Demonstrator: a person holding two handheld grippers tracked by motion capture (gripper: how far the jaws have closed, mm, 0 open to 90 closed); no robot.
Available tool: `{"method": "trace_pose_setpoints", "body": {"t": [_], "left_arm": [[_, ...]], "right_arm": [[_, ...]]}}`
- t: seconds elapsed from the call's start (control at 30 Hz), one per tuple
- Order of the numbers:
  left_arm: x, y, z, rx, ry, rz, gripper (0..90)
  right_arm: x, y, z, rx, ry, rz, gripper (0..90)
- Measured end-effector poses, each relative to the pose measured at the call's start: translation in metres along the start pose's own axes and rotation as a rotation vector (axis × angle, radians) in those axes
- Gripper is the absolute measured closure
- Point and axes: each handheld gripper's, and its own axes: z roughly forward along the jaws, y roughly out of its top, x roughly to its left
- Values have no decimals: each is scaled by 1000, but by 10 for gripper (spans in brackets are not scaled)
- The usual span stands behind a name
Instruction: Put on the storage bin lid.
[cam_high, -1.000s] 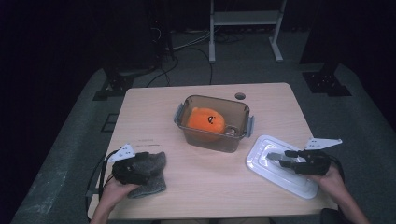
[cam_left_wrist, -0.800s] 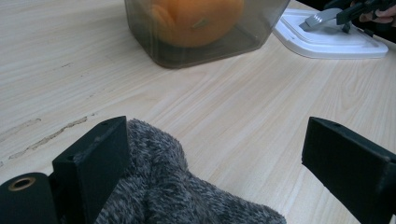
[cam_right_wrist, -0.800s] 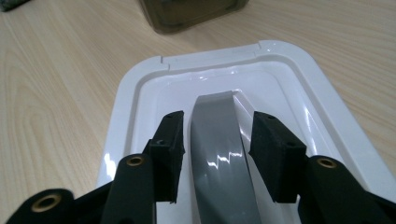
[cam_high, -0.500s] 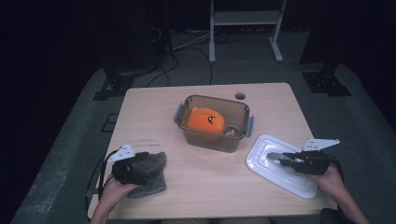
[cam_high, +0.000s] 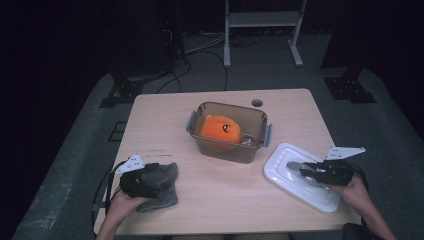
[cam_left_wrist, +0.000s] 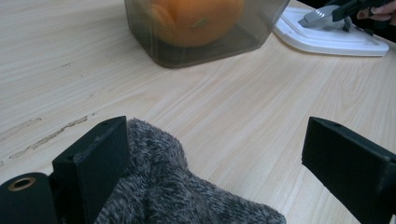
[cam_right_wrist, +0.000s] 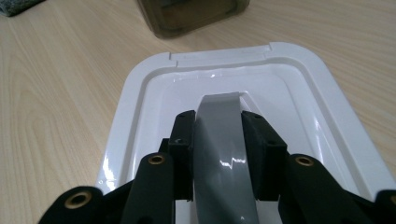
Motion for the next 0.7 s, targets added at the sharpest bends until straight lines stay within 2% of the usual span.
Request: {"method": "trace_pose_setpoints", "body": {"t": [0.3,0.7], "left_arm": [[-1,0,0,-1,-2,2,73],[0,0,0,0,-1,2,73]], "right_arm": [[2,6,-10,-27,2,-7,654],[11,22,-28,-48,10,-46,654]]}}
